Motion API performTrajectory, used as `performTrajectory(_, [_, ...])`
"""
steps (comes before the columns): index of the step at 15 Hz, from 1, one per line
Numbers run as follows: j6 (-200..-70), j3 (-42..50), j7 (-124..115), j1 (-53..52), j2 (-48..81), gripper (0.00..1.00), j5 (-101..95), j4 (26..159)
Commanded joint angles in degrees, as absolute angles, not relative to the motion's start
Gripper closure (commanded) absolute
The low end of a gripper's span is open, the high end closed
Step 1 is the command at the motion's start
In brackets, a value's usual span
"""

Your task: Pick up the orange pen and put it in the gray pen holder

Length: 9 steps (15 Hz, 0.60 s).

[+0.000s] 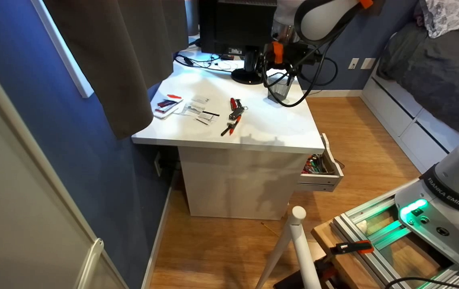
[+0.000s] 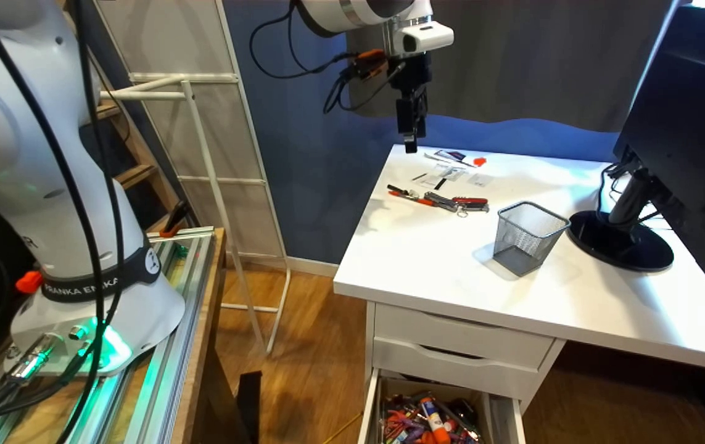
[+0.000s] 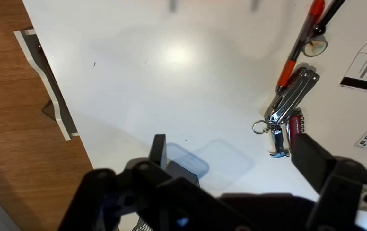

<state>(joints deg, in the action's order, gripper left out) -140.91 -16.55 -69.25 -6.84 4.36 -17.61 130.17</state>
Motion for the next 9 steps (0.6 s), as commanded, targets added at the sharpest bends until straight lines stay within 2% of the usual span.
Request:
performTrajectory(1, [-141.33,-13.33,-72.01,-9.94,6.27,0.0,-22.01,128.68])
performTrajectory(9, [-142.18,-9.75,-75.31,-16.77,22.04,0.0,-18.28,117.89])
